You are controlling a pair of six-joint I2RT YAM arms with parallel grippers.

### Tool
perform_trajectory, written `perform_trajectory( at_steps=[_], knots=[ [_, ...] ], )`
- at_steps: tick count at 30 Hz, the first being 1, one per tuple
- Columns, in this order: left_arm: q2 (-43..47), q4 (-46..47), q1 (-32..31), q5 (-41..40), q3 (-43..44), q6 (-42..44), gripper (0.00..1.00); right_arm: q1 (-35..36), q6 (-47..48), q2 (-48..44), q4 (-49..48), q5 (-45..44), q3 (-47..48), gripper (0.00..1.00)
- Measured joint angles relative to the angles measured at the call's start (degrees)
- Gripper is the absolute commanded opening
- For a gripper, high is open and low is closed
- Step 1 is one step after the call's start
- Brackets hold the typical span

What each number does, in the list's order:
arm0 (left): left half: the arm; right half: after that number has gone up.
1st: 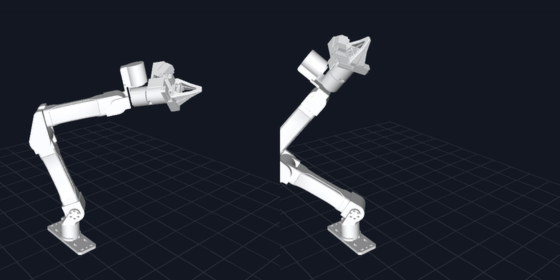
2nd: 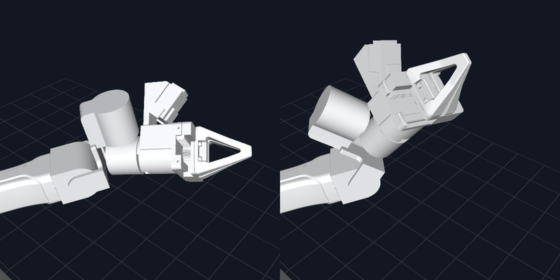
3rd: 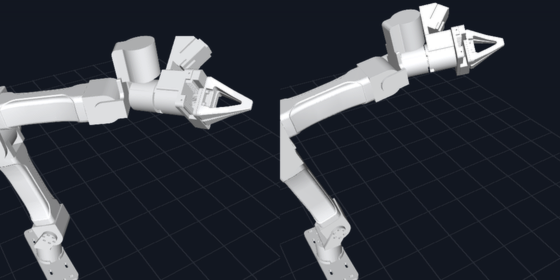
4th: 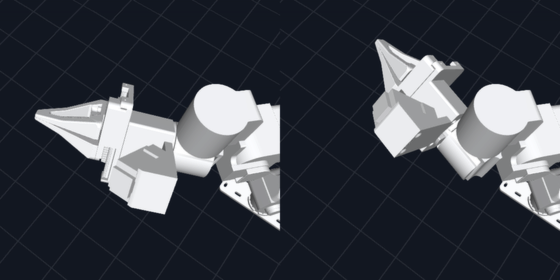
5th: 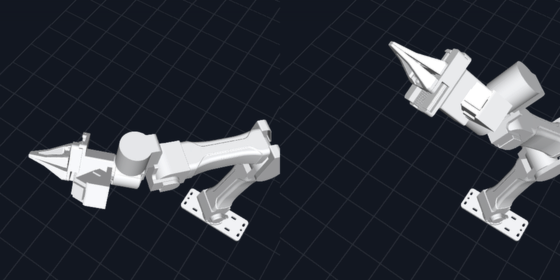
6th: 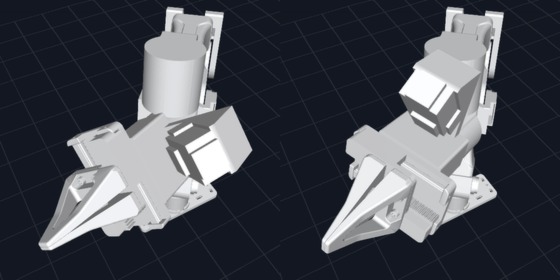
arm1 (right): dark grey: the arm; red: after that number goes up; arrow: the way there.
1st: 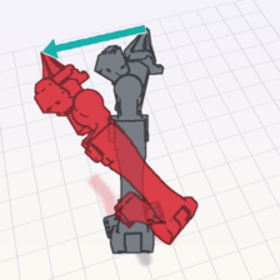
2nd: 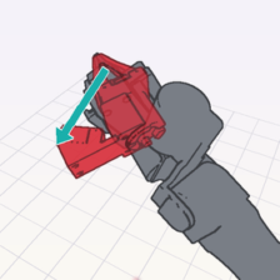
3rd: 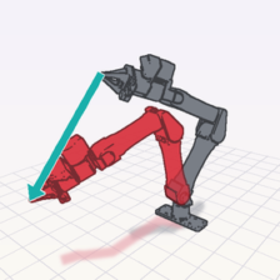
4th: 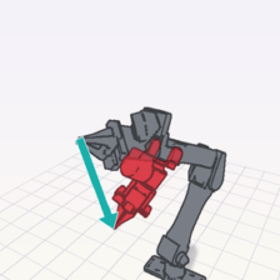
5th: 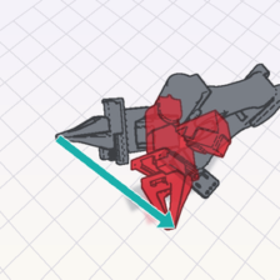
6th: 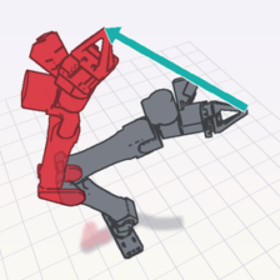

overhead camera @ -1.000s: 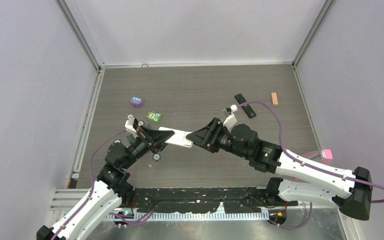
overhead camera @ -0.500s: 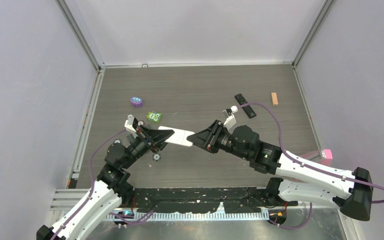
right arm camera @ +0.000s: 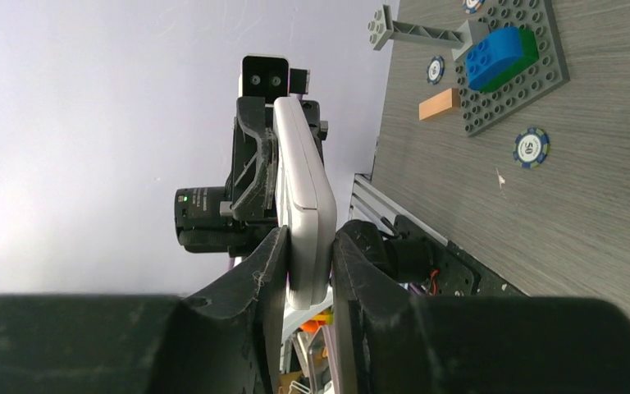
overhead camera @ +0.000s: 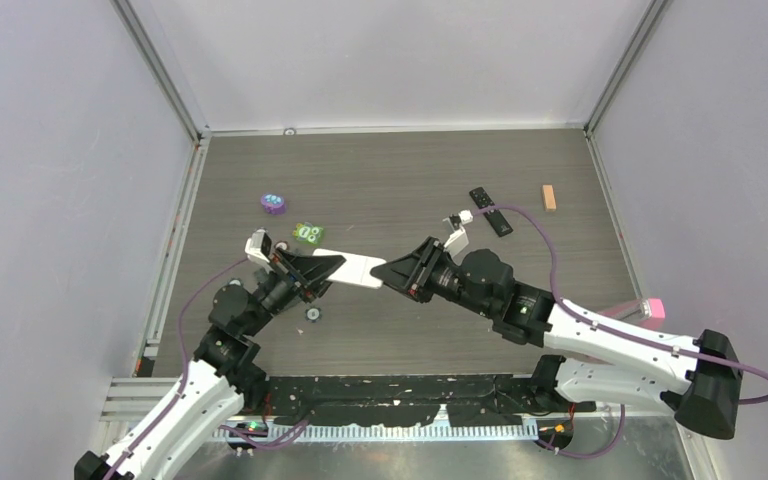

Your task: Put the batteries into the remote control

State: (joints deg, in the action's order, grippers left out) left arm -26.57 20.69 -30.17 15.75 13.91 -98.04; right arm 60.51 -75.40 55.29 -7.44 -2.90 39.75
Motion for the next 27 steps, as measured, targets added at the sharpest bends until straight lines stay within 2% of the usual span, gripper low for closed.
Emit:
perform_trajectory(
  at_steps=[10, 14, 16, 19, 20, 23, 24, 26, 27],
  knots=[
    [-2.8, 0.0, 2.25, -3.21, 0.0, 4.17, 0.0, -1.51, -0.2, 7.39, -4.44, 0.22, 0.44, 0.1],
    [-4.24, 0.37, 2.69, -3.3, 0.63, 5.55, 0.0, -1.79, 0.02, 8.55, -4.28, 0.17, 1.11, 0.14],
    [-4.83, 0.5, 2.82, -3.3, 1.38, 6.62, 0.0, -1.88, 0.35, 8.9, -4.31, 0.15, 1.6, 0.21],
    [-5.03, 0.76, 2.84, -3.34, 2.27, 8.07, 0.0, -1.88, 1.7, 9.07, -4.59, 0.15, 2.08, 0.39],
    [-4.94, 0.76, 2.84, -3.32, 2.56, 8.63, 0.0, -1.88, 2.34, 8.94, -4.63, 0.15, 2.16, 0.42],
    [-4.04, -0.35, 1.57, -0.46, 3.63, 11.1, 0.0, -1.16, 4.52, 8.46, -5.14, 1.57, 2.32, 0.59],
    [-3.87, -1.49, 0.83, 0.81, 4.13, 11.98, 0.0, -0.59, 5.31, 8.39, -4.63, 2.16, 2.29, 0.69],
    [-2.97, -3.91, -0.13, 2.78, 5.22, 13.9, 0.0, 0.02, 6.8, 7.19, -3.56, 2.62, 1.95, 0.82],
    [-2.25, -5.35, -0.57, 3.41, 5.97, 15.13, 0.0, 0.22, 7.98, 5.4, -2.56, 2.93, 1.31, 0.85]
  ],
)
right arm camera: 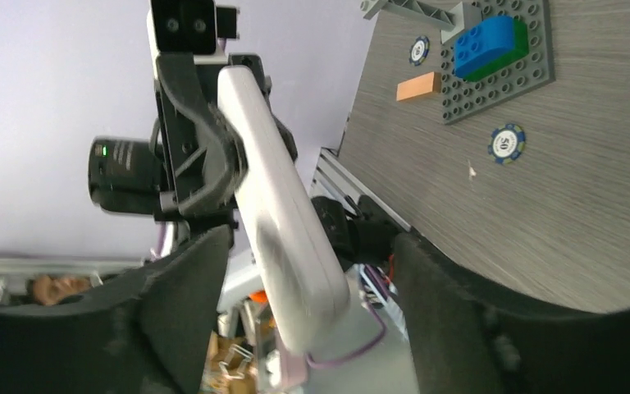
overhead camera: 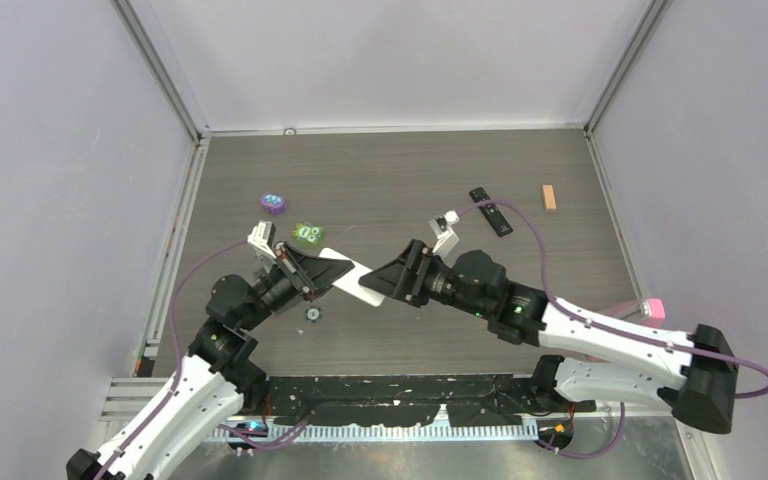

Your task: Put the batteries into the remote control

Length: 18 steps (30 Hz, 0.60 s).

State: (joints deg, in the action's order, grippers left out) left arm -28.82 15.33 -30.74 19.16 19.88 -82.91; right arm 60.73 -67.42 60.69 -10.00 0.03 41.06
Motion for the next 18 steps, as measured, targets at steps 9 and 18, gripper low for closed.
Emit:
perform_trajectory(
  at_steps=[9, 18],
  knots=[
    [3.04, -6.25, 0.02, 3.54, 4.26, 7.72, 0.0, 0.02, 13.25, -18.71, 10.49, 3.26, 0.57, 0.96],
    [-2.71, -9.05, 0.09, 16.5, 12.72, 17.68, 0.0, 0.02, 33.57, -16.94, 23.63, 12.2, 8.85, 0.89]
  ],
)
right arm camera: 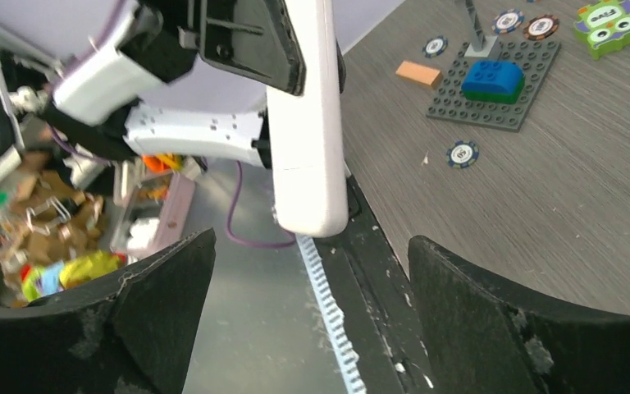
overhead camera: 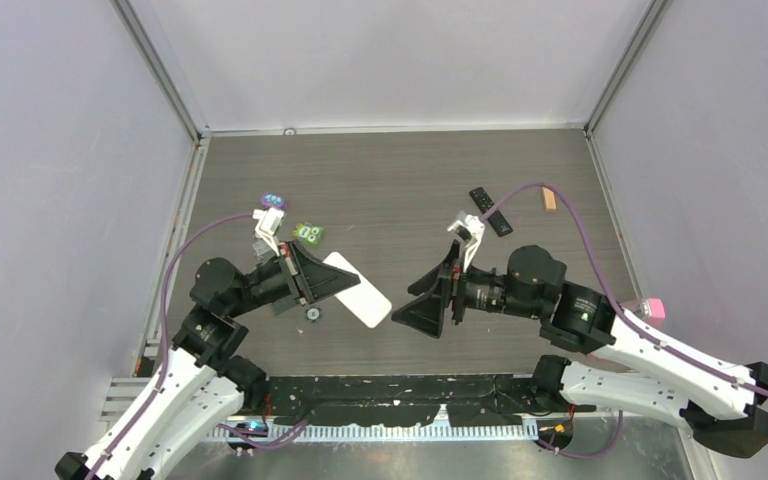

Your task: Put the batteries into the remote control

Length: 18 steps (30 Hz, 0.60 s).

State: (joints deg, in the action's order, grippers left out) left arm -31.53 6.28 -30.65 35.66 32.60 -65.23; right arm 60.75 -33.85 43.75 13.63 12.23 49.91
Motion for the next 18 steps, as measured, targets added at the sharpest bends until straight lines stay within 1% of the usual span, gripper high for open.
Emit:
perform_trajectory(
  at_steps=[1, 2, 4, 6, 9, 11, 13, 15, 18],
  knots=[
    [-0.74, 0.09, -0.02, 1.57, 0.74, 0.98, 0.0, 0.0, 1.92, 1.42, 0.33, 1.57, 0.66, 0.87],
    [-1.25, 0.2, -0.02, 2.73, 1.18, 1.51, 0.0, 0.0, 2.99, 2.14, 0.42, 2.45, 1.01, 0.8],
    [-2.34, 0.59, -0.02, 5.49, 1.66, 2.84, 0.0, 0.0, 5.53, 4.85, 0.52, 5.05, 1.92, 0.73],
    [-3.26, 0.85, -0.02, 7.74, 1.75, 3.69, 0.0, 0.0, 7.1, 7.89, 0.48, 6.88, 2.64, 0.69],
    [-4.46, 1.38, -0.02, 10.58, 1.86, 4.57, 0.0, 0.0, 9.18, 11.93, 0.74, 9.22, 4.31, 0.67],
    [-5.18, 1.62, 0.0, 11.74, 2.05, 5.05, 0.0, 0.0, 10.23, 13.55, 0.98, 10.43, 5.6, 0.64],
    [-5.73, 1.66, 0.0, 12.37, 2.1, 5.53, 0.0, 0.0, 11.32, 14.56, 1.03, 11.54, 6.82, 0.55],
    [-5.95, 1.79, 0.0, 12.98, 2.1, 5.73, 0.0, 0.0, 12.15, 15.04, 0.98, 12.41, 7.43, 0.49],
    [-5.99, 2.03, 0.0, 13.62, 2.21, 5.77, 0.0, 0.0, 12.81, 15.65, 1.01, 13.7, 7.63, 0.48]
  ],
)
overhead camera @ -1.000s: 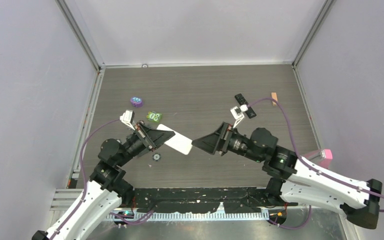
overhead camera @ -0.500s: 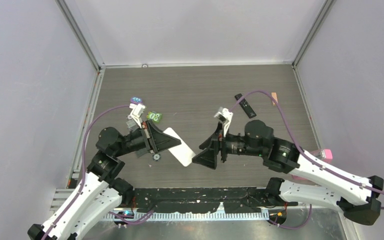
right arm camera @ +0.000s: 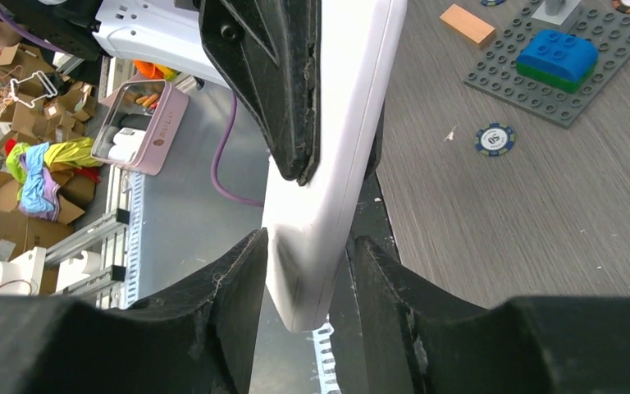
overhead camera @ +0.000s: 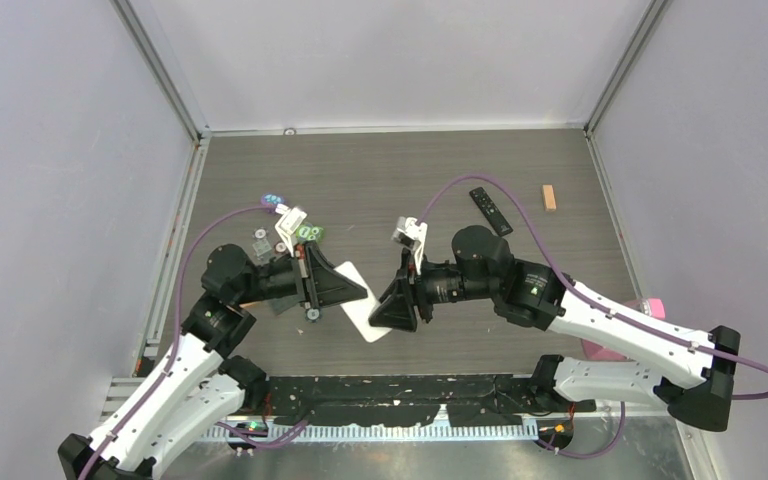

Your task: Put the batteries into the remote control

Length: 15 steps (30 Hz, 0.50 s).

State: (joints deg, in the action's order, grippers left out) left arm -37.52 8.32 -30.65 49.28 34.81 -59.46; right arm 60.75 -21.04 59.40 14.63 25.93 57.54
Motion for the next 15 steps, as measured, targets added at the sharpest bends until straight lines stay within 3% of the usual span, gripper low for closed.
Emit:
perform_trajectory(
  at_steps=[8, 10, 15],
  knots=[
    [-0.26, 1.62, 0.0, 0.85, 1.27, 0.15, 0.0, 0.0, 0.33, 1.03, -0.39, 2.97, 0.0, 0.5],
    [-0.37, 2.05, 0.02, 1.09, 1.33, 0.17, 0.0, 0.0, 0.31, 1.42, -0.79, 3.45, 0.0, 0.46],
    [-0.61, 2.78, 0.07, 1.95, 1.33, 0.72, 0.0, 0.07, -1.07, 2.4, -2.14, 4.44, -0.02, 0.24]
  ],
)
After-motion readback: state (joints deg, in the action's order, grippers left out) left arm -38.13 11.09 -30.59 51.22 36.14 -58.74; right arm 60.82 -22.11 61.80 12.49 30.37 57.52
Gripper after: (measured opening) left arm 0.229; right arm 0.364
